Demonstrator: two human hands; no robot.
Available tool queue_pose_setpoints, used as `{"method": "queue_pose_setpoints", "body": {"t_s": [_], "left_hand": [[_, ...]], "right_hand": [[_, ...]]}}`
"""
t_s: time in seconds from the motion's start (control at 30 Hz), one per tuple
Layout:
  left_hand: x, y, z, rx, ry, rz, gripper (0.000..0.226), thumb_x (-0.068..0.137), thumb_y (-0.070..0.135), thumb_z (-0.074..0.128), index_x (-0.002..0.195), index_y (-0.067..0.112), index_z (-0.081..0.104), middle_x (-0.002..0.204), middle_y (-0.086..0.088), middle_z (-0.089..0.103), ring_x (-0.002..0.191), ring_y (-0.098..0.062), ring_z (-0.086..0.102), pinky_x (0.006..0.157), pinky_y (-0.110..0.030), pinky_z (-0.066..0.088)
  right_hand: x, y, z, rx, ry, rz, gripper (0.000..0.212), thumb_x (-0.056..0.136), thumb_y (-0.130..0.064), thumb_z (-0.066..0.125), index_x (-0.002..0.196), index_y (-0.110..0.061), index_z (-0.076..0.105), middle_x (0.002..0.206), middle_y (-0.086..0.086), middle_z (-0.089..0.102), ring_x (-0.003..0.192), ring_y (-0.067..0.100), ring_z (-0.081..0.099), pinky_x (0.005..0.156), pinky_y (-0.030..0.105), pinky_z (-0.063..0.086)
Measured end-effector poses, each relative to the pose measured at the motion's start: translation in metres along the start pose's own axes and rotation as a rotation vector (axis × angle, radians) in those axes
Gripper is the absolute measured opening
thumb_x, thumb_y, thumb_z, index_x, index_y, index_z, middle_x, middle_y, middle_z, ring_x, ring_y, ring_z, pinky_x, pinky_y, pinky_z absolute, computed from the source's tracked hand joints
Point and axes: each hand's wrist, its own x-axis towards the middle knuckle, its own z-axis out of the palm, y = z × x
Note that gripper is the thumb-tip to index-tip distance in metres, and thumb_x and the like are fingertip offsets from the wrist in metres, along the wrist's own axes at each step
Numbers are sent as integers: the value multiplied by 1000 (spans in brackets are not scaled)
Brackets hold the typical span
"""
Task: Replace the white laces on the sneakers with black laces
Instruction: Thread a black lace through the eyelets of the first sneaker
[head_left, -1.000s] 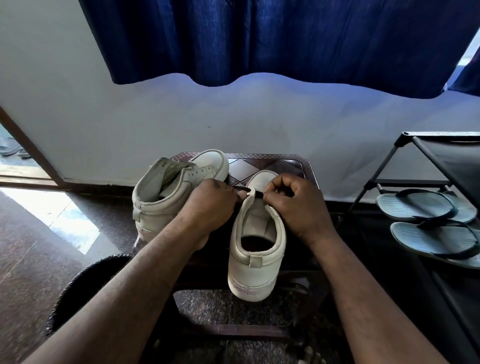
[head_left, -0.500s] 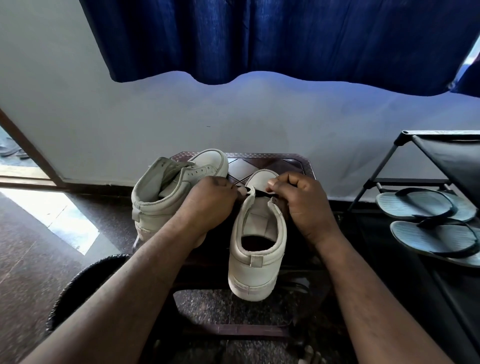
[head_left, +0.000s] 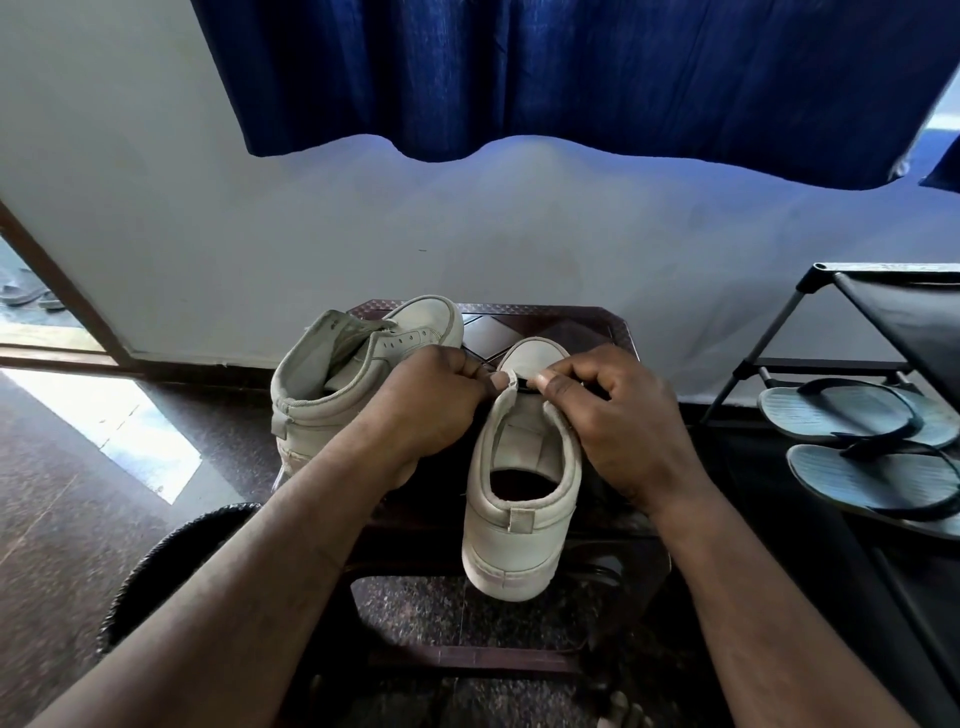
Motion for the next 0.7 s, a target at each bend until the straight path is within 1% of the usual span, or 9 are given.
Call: {"method": "queue_pose_setpoints", "body": {"t_s": [0.07,0.17,0.27,0.37,0.43,0.5,0.57,0.63,0.7], "left_hand": [[-1,1,0,163,49,50,24,96,38,72,80,20,72,73,7,70,68,-9,59,62,-24,46],[-2,4,0,251,71,62,26,97,40,70,78,22,70,75,10,67,72,-7,58,61,-25,40],[-1,3,1,201,57,61,27,97,39,71,80,18,72,70,9,66,66,-8,56,58,-24,39],[0,0,-2,167,56,68,25,95,39,73,81,18,73,68,8,66,64,-9,55,60,-25,42],[1,-2,-3,167,73,93,24,94,40,74,78,21,73,65,14,65,63,-6,56,63,-26,43],[1,-2,-2,200,91,122,26,95,41,73,76,23,69,60,20,62,59,1,51,60,-24,39],[0,-1,-1,265,106,157,26,95,42,72,77,24,66,67,16,63,61,0,50,57,-23,35],[0,0,-1,325,122,200,26,95,41,71,77,24,63,74,10,63,64,-3,51,57,-21,35],[0,1,-1,369,142,252,26,95,38,72,76,24,60,75,9,62,65,-2,51,54,-13,33]], "right_hand": [[1,2,2,-49,32,-8,13,93,-30,71,86,-28,82,93,-15,69,91,-4,63,74,9,45],[2,7,4,-69,89,-35,14,90,-21,72,83,-26,83,91,-13,71,88,-1,65,76,15,49],[2,9,3,-75,102,-84,12,88,-18,75,82,-24,84,90,-11,71,84,3,66,71,16,48],[3,13,1,-58,88,-107,11,88,-18,76,83,-23,84,88,-9,69,83,5,65,65,12,42],[5,15,2,-57,98,-129,11,86,-21,74,81,-22,84,85,-9,69,81,6,66,64,11,42],[6,16,4,-76,122,-152,14,84,-29,73,76,-21,81,83,-10,69,78,6,65,65,16,46],[7,17,5,-55,140,-116,18,85,-31,80,70,-21,76,81,-10,69,74,6,64,67,18,47],[9,17,6,13,101,-26,19,83,-34,85,70,-24,75,83,-10,70,72,5,63,69,19,48],[13,17,8,98,10,64,16,79,-42,85,75,-28,78,89,-10,74,78,9,68,77,32,56]]}}
